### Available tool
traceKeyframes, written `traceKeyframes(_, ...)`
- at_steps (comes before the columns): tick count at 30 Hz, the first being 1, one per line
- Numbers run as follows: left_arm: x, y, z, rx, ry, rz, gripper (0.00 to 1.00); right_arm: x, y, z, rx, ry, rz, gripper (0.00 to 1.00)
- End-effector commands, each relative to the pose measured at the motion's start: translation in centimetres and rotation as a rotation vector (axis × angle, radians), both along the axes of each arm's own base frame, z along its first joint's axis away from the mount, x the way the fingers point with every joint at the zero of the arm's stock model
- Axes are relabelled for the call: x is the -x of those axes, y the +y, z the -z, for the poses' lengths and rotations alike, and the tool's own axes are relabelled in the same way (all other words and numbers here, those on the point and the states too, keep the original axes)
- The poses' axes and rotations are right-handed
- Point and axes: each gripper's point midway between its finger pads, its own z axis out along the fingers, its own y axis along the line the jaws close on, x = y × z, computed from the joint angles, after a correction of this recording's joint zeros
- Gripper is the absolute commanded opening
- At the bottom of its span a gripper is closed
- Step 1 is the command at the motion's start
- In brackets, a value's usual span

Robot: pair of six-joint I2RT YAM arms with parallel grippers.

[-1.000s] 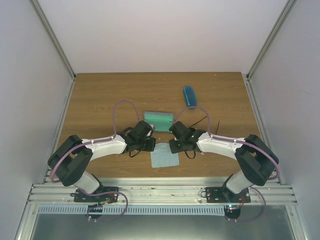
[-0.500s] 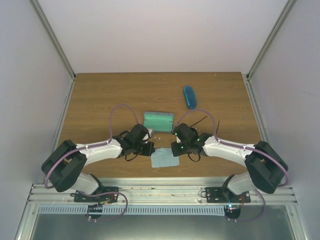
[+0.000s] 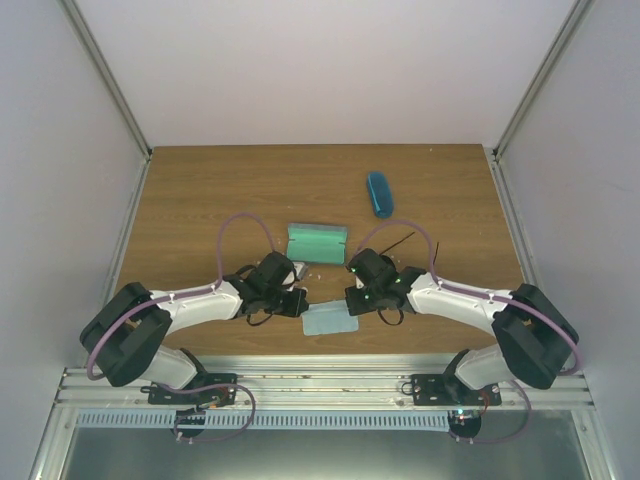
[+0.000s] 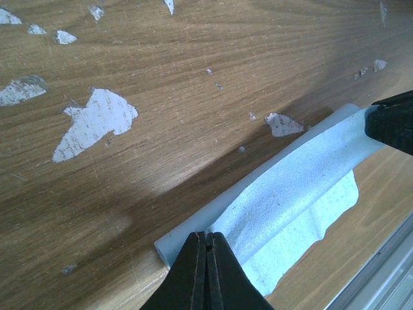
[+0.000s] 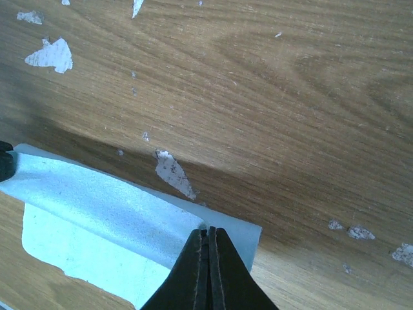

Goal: Organize the sunglasses
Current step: Fold the glasses cleaning cloth at the center of the board.

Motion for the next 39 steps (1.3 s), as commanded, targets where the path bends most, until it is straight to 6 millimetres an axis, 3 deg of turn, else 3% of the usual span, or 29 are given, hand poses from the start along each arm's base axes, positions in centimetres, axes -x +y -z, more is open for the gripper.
traceKeyframes(1, -0.3, -0.8, -1.1, 0.061, -0.033, 0.011, 0.00, 0.0, -0.6, 0.1, 0.011, 0.006, 0.025, 0.00)
traceKeyframes(26, 1.9, -1.0, 0.4, 0.115, 0.053, 0.053, 0.00, 2.6, -0.7, 1.9, -0.001, 0.103, -0.037, 0.01)
traceKeyframes(28, 2.1, -1.0, 0.6, 0.113, 0.060, 0.055, 0.05, 2.6, -0.5, 2.0, -0.005, 0.108, -0.044, 0.02)
traceKeyframes(33, 2.9, -1.7, -0.2, 0.173, 0.072, 0.101, 0.31, 3.5, 1.0, 1.2, -0.097, 0.129, -0.109, 0.23)
traceKeyframes(39, 4.3, -1.9, -1.6, 0.240, 0.081, 0.157, 0.40, 5.7, 2.0, -0.2, -0.213, 0.182, -0.189, 0.32)
